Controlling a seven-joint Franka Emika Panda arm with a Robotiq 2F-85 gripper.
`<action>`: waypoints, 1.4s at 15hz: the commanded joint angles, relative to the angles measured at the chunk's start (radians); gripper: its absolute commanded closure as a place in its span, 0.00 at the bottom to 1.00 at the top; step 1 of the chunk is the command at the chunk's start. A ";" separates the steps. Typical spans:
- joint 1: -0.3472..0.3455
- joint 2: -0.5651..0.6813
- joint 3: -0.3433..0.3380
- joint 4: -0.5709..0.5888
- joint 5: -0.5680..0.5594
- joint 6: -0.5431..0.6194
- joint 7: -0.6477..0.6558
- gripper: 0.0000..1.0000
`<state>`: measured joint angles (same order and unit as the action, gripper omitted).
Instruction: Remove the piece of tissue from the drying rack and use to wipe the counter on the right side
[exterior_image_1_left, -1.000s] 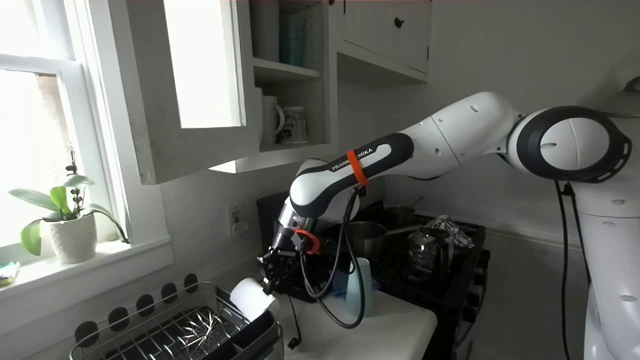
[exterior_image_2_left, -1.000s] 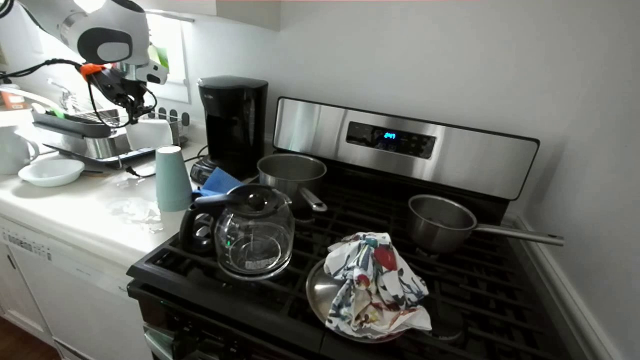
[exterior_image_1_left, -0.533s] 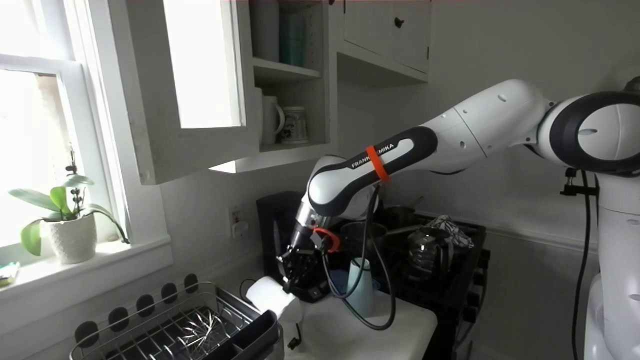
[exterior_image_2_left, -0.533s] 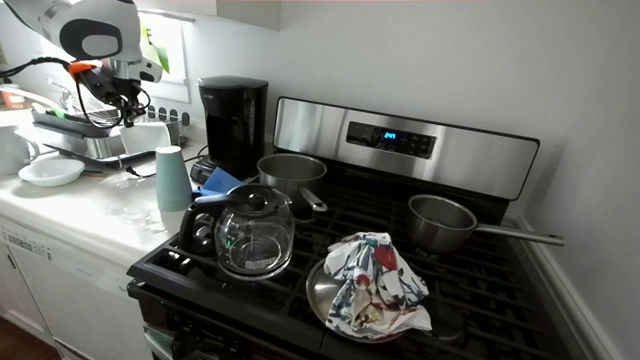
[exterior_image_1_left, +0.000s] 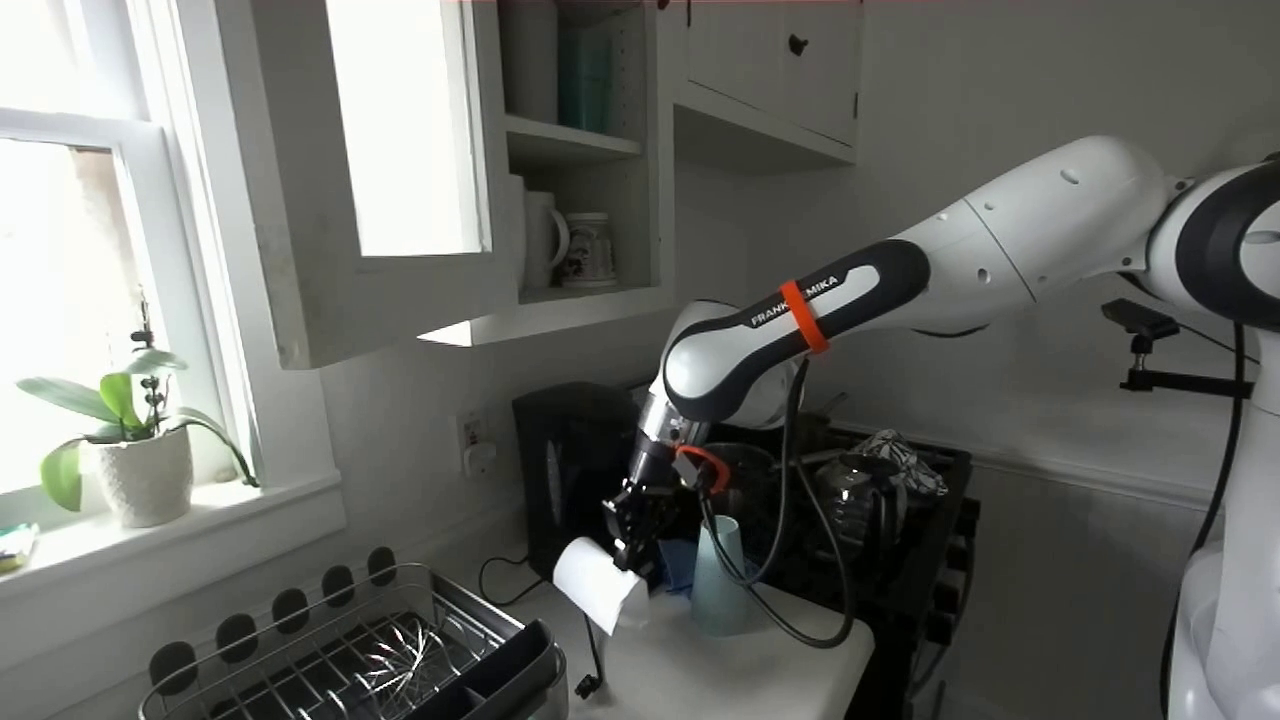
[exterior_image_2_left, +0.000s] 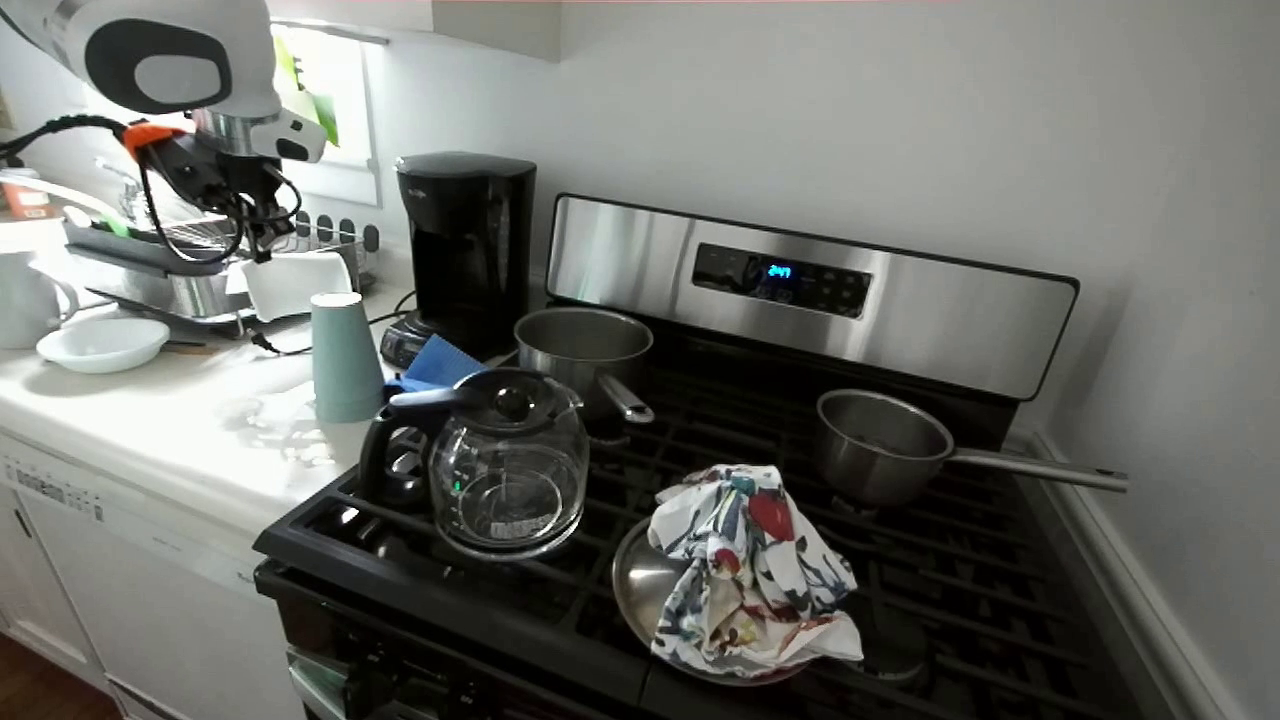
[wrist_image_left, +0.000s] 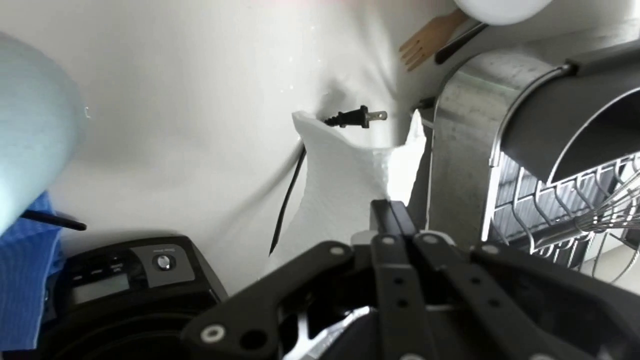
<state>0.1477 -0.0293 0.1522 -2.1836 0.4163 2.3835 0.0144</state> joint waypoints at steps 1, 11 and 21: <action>-0.006 -0.100 -0.016 -0.102 -0.009 0.005 -0.042 1.00; 0.004 -0.218 -0.057 -0.259 -0.019 0.003 -0.178 1.00; 0.006 -0.138 -0.042 -0.248 -0.139 0.022 -0.222 1.00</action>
<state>0.1498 -0.1927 0.1062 -2.4381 0.3354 2.3846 -0.2085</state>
